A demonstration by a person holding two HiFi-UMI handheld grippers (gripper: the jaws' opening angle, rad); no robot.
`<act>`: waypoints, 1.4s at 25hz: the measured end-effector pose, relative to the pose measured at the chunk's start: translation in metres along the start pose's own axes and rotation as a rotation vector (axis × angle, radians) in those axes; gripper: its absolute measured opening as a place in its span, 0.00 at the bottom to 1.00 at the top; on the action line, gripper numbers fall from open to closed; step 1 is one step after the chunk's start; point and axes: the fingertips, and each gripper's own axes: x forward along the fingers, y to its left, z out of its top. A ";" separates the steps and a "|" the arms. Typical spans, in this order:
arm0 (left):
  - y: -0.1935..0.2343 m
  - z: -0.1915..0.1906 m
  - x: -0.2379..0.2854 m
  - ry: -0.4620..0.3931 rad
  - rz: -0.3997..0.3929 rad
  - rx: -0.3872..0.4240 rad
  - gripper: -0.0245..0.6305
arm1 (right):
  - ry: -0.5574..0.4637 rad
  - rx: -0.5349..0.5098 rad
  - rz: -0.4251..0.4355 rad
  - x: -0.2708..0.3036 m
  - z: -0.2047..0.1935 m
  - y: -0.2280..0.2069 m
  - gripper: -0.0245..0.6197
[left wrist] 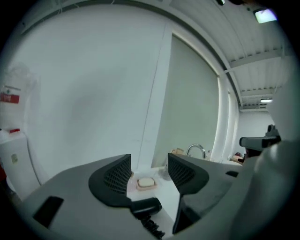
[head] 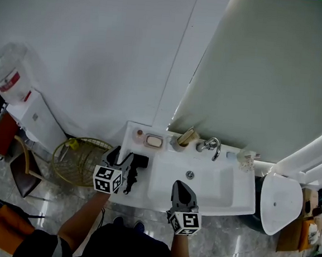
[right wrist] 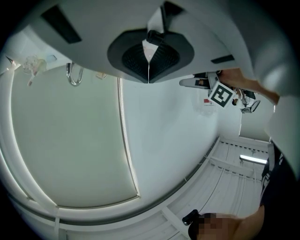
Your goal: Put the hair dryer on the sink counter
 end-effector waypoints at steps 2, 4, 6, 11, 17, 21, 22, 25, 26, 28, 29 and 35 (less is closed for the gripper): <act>-0.005 0.020 -0.022 -0.087 -0.018 0.070 0.41 | -0.009 -0.006 0.009 0.001 0.002 0.003 0.08; -0.010 0.034 -0.046 -0.164 -0.029 0.130 0.42 | -0.013 -0.034 0.024 0.002 0.005 0.009 0.08; -0.016 0.041 -0.068 -0.225 -0.042 0.171 0.42 | -0.019 -0.088 0.028 0.002 0.007 0.013 0.08; -0.030 0.048 -0.113 -0.341 -0.063 0.220 0.44 | -0.039 -0.134 0.043 0.000 0.005 0.019 0.08; -0.030 0.045 -0.138 -0.373 -0.050 0.190 0.44 | -0.060 -0.145 0.088 0.002 0.008 0.031 0.08; -0.030 0.057 -0.148 -0.413 -0.027 0.198 0.45 | -0.079 -0.159 0.094 0.004 0.012 0.034 0.08; -0.031 0.056 -0.147 -0.409 -0.036 0.207 0.45 | -0.090 -0.150 0.094 0.005 0.013 0.035 0.08; -0.032 0.056 -0.147 -0.399 -0.049 0.214 0.45 | -0.105 -0.133 0.099 0.006 0.018 0.035 0.08; -0.031 0.056 -0.148 -0.398 -0.046 0.206 0.45 | -0.104 -0.137 0.101 0.007 0.018 0.035 0.08; -0.027 0.054 -0.150 -0.395 -0.032 0.189 0.45 | -0.103 -0.142 0.101 0.006 0.018 0.034 0.08; -0.027 0.053 -0.151 -0.387 -0.031 0.185 0.44 | -0.104 -0.143 0.100 0.006 0.018 0.034 0.08; -0.037 0.060 -0.149 -0.391 -0.071 0.200 0.44 | -0.115 -0.143 0.101 0.006 0.022 0.033 0.08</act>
